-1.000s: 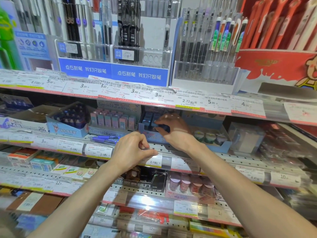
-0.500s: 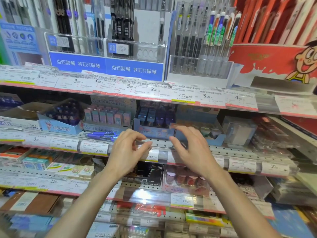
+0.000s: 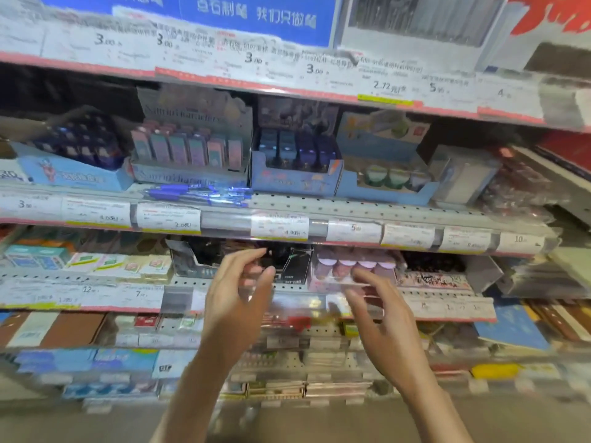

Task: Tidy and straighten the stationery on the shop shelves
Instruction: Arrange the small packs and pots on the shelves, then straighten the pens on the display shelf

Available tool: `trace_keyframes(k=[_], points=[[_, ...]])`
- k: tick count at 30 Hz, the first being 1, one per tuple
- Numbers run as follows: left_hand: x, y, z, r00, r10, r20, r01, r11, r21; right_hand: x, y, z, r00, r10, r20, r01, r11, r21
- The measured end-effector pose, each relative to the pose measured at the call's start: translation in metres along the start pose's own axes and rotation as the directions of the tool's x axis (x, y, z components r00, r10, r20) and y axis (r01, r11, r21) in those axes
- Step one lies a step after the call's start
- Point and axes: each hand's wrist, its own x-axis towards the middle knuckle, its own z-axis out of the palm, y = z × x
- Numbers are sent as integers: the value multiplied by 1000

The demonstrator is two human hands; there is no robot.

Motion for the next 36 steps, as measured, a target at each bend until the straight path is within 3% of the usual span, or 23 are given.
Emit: trace_keyframes(k=[2, 7, 15, 22, 29, 36], points=[[-10, -13, 1, 1000, -18, -1, 18, 999, 29, -11, 7, 5, 1000, -3, -8, 3, 1000, 26], [-19, -14, 1, 969, -243, 38, 245, 968, -47, -8, 23, 14, 996, 88, 3, -88, 988, 130], [-24, -11, -32, 972, -233, 37, 222, 957, 188, 8, 34, 44, 997, 73, 40, -80, 966, 247], [-20, -15, -68, 977, -214, 10, 205, 948, 244, 18, 11, 66, 992, 37, 123, -65, 971, 228], [3, -32, -107, 991, -121, 60, 102, 964, 246, 21, -26, 87, 1000, -14, 15, 13, 995, 100], [57, -52, -177, 963, 82, 257, -185, 895, 406, 25, -89, 121, 973, -214, -92, 191, 959, -210]])
